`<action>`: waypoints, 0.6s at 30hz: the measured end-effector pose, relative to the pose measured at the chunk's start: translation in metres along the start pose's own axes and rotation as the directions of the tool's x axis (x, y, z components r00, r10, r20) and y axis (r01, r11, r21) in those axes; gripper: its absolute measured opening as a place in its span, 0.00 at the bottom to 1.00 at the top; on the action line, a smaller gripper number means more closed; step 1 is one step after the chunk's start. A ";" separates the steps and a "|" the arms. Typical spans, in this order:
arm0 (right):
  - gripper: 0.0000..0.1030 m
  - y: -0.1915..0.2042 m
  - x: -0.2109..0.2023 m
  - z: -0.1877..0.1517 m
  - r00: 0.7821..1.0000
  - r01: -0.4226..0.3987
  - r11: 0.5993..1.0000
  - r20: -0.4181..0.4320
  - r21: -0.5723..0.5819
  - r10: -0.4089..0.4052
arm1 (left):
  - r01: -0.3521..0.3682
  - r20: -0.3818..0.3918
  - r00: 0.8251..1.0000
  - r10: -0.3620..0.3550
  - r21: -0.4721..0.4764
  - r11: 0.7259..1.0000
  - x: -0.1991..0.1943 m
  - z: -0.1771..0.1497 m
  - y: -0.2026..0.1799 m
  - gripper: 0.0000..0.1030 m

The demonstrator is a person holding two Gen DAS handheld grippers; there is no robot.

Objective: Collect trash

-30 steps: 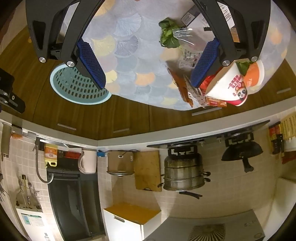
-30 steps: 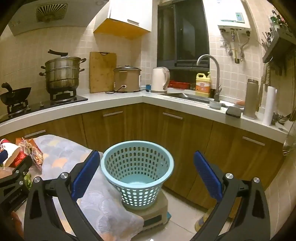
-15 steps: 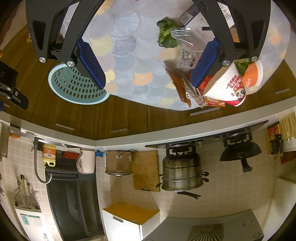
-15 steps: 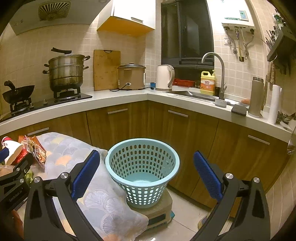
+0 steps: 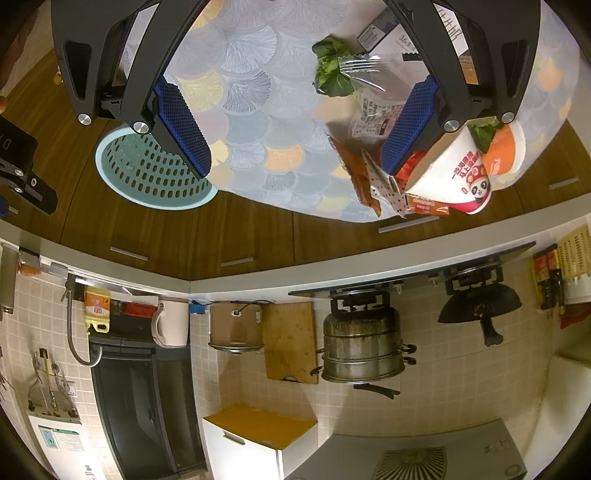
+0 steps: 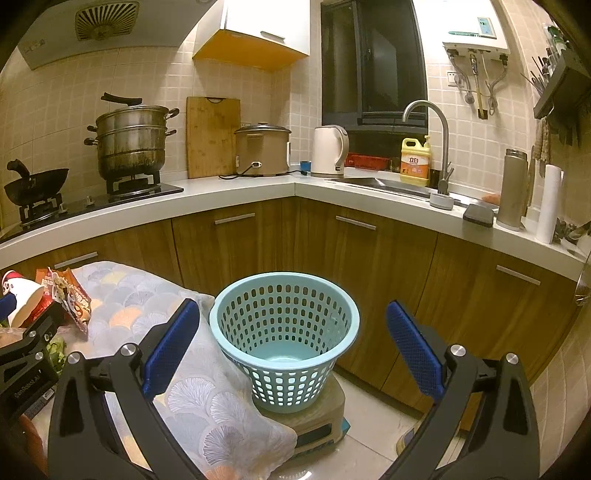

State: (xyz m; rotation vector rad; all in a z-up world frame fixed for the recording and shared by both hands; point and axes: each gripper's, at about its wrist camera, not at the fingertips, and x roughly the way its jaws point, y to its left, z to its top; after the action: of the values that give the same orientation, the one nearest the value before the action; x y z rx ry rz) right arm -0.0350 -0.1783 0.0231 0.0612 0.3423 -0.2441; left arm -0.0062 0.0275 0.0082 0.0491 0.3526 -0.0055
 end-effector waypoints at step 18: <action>0.93 -0.006 0.004 -0.001 1.000 -0.001 1.000 -0.011 0.012 0.001 | 0.000 -0.001 1.000 0.000 0.001 1.000 -0.001 0.000 -0.001 0.88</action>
State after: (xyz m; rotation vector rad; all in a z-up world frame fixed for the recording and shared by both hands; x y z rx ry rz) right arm -0.0337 -0.1852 0.0207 0.0749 0.3518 -0.2450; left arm -0.0076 0.0269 0.0087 0.0497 0.3538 -0.0058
